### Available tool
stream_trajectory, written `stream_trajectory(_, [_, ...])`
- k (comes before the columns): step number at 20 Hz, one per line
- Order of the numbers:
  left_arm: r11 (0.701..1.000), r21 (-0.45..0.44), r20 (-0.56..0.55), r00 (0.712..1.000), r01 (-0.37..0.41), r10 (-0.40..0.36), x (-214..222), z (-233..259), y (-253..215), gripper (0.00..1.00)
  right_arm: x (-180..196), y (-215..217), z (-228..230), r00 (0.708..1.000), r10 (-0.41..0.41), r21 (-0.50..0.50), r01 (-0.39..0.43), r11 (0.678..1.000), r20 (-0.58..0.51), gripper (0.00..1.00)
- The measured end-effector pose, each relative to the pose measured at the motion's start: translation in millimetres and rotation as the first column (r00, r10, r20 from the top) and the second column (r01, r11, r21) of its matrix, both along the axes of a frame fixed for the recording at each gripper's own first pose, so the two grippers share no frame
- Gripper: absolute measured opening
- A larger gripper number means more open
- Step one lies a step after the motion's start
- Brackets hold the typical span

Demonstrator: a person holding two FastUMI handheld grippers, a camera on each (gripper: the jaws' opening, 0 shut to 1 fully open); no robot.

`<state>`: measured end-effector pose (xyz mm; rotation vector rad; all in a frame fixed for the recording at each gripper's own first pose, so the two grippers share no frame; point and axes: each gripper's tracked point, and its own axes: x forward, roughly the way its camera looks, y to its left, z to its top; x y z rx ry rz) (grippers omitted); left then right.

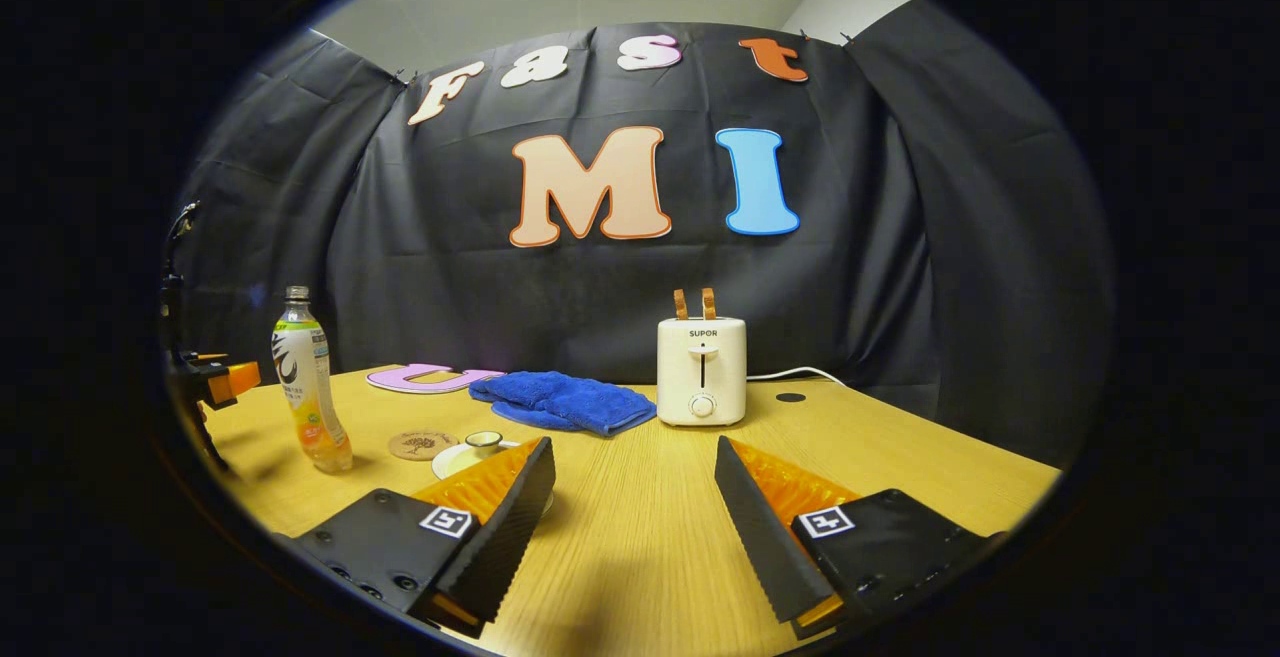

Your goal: Open the teacup lid with one hand, grasp the water bottle and pour water into the teacup with the other hand; after pouring, place the water bottle on the coaster and then close the teacup lid.

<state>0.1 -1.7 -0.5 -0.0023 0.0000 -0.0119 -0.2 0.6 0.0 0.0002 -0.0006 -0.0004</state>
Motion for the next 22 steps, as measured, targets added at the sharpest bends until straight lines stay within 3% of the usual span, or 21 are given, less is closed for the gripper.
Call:
stream_trajectory(15, [1.0,0.001,0.0,1.0,-0.007,0.007,0.1,0.0,1.2,0.95,-0.2,1.0,0.4,1.0,0.003,-0.001,-0.003,1.0,0.002,0.99])
stream_trajectory(19, [1.0,0.002,0.0,1.0,-0.011,0.011,0.7,-0.7,1.6,0.95,0.7,6.8,0.3,0.999,0.037,0.001,-0.037,0.999,0.0,0.98])
stream_trajectory(22, [1.0,0.002,0.001,1.0,-0.01,0.01,0.6,-0.4,1.8,0.95,0.7,25.0,-2.1,0.993,0.114,0.004,-0.114,0.994,-0.009,0.98])
